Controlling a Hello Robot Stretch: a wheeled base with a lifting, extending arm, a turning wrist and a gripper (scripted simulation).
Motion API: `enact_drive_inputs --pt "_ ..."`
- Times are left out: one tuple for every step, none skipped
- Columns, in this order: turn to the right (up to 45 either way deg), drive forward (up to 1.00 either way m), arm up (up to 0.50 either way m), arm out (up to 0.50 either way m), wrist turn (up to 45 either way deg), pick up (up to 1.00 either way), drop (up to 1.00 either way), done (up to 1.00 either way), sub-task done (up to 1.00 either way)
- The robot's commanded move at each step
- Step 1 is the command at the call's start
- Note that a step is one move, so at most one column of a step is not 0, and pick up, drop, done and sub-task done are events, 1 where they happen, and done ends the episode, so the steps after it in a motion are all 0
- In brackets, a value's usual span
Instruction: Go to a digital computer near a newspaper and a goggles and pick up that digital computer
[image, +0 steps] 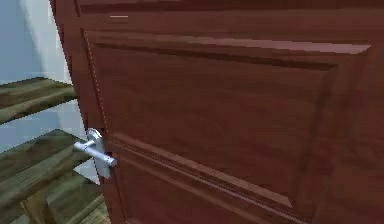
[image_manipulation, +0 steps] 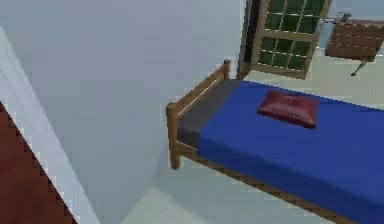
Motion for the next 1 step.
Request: enact_drive_inputs --pt "45.0 0.00 0.00 0.00 0.0 0.00 0.00 0.00 0.00"
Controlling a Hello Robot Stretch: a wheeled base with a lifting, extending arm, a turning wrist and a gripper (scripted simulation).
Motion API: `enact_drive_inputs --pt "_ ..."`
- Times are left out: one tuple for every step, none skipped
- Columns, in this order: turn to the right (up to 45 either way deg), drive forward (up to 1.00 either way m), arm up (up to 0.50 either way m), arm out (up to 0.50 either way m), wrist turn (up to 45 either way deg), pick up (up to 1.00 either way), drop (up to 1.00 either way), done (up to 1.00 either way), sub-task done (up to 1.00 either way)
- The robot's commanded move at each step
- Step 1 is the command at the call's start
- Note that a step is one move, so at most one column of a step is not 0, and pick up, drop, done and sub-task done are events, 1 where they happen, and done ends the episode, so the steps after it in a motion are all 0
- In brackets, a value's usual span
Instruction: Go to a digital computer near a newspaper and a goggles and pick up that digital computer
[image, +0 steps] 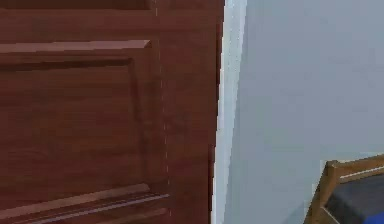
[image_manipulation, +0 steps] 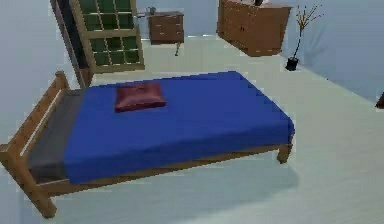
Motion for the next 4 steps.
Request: enact_drive_inputs --pt "45.0 0.00 0.00 0.00 0.0 0.00 0.00 0.00 0.00" --pt "45.0 0.00 0.00 0.00 0.0 0.00 0.00 0.00 0.00" --pt "39.0 0.00 0.00 0.00 0.0 0.00 0.00 0.00 0.00" --pt "0.0 1.00 0.00 0.00 0.0 0.00 0.00 0.00 0.00"
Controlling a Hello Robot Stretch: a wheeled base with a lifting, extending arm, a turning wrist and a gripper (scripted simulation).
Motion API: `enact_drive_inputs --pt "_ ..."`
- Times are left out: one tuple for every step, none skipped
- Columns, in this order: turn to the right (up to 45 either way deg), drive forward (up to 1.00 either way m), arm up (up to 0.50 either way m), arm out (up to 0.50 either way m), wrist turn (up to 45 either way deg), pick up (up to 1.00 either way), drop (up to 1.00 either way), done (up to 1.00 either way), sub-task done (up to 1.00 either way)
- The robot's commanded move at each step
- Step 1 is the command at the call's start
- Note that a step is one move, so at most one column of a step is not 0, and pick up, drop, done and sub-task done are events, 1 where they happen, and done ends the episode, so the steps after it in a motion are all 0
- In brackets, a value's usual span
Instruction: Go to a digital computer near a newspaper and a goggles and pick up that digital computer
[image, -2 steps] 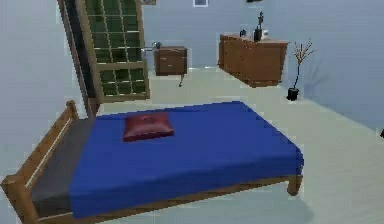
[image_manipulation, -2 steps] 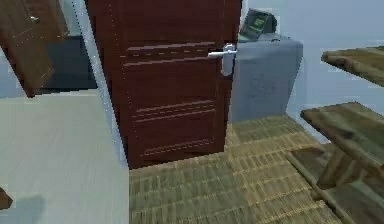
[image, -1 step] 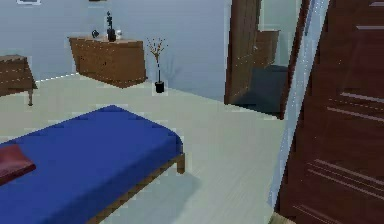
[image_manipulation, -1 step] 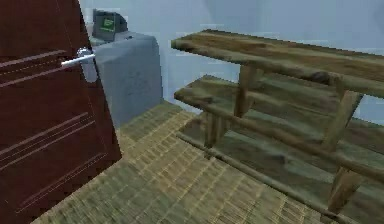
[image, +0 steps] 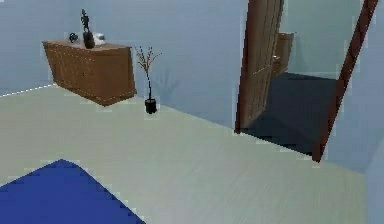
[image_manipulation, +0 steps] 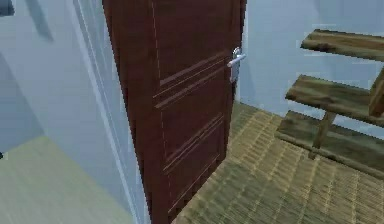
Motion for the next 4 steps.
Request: enact_drive_inputs --pt "6.0 0.00 0.00 0.00 0.0 0.00 0.00 0.00 0.00" --pt "0.0 0.25 0.00 0.00 0.0 0.00 0.00 0.00 0.00" --pt "42.0 0.00 0.00 0.00 0.0 0.00 0.00 0.00 0.00" --pt "0.0 0.45 0.00 0.00 0.0 0.00 0.00 0.00 0.00"
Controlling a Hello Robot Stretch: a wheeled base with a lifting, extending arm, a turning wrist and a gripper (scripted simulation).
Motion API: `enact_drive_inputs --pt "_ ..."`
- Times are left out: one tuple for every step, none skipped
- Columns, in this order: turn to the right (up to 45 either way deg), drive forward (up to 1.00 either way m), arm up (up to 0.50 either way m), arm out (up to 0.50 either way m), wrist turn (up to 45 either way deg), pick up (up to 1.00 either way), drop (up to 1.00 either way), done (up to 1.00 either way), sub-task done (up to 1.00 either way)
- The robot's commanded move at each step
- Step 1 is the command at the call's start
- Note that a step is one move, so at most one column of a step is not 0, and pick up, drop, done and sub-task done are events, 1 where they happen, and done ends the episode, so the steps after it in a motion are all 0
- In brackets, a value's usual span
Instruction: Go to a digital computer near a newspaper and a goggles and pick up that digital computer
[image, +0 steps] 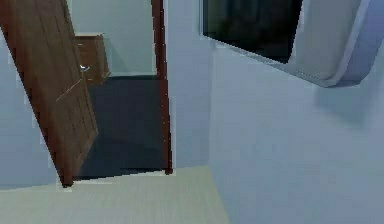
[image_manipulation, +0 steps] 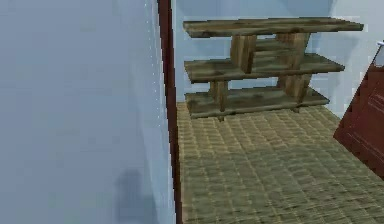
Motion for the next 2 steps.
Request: enact_drive_inputs --pt "-45.0 0.00 0.00 0.00 0.0 0.00 0.00 0.00 0.00" --pt "-33.0 0.00 0.00 0.00 0.0 0.00 0.00 0.00 0.00"
